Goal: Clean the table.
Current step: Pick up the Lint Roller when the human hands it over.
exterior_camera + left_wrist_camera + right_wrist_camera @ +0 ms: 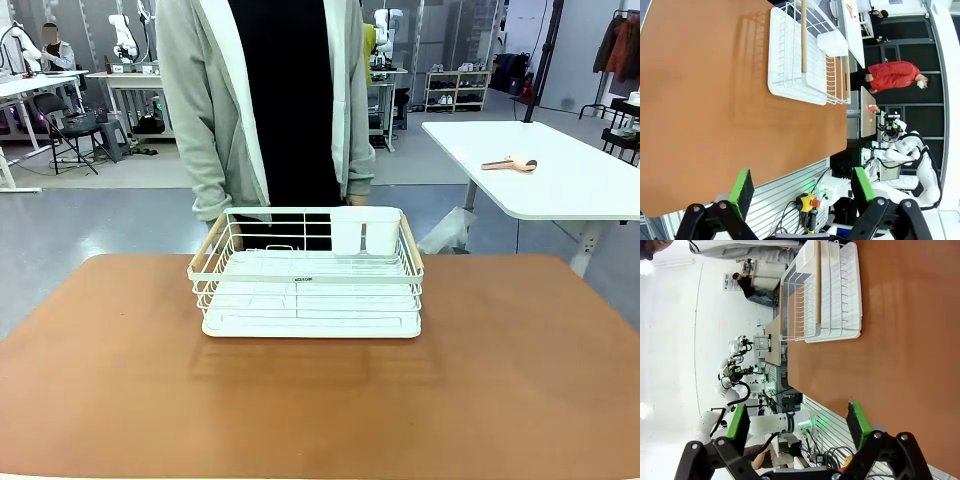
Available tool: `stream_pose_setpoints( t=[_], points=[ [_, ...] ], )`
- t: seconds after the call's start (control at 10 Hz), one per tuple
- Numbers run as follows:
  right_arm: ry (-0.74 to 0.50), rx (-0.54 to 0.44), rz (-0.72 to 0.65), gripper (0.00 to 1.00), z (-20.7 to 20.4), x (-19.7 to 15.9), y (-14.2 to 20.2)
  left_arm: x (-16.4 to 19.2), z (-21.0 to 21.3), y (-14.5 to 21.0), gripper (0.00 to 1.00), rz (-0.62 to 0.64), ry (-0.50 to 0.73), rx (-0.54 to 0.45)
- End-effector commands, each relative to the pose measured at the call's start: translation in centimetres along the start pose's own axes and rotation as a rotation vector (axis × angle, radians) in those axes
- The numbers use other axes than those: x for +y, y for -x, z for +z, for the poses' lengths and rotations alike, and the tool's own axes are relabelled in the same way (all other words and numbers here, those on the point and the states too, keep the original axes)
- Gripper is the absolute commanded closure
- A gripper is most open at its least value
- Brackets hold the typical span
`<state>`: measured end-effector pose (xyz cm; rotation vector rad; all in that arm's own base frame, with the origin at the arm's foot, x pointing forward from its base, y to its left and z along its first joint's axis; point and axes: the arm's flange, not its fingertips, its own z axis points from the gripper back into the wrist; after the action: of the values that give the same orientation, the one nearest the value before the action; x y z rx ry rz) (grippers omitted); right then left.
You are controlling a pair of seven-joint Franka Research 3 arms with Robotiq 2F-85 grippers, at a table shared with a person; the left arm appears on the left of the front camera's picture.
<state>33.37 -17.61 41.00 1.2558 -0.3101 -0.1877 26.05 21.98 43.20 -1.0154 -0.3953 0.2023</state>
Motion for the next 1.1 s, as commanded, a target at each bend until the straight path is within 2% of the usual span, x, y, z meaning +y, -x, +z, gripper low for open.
stream_pose_setpoints(
  t=[0.0, 1.0],
  points=[
    [-0.018, -0.006, 0.001, 0.00, -0.15, 0.42, 0.15, -0.20, 0.25, 0.02, 0.00, -0.014, 0.014, -0.003],
    [-0.018, -0.006, 0.001, 0.00, -0.15, 0.42, 0.15, -0.20, 0.25, 0.02, 0.00, -0.014, 0.014, -0.003]
  ],
)
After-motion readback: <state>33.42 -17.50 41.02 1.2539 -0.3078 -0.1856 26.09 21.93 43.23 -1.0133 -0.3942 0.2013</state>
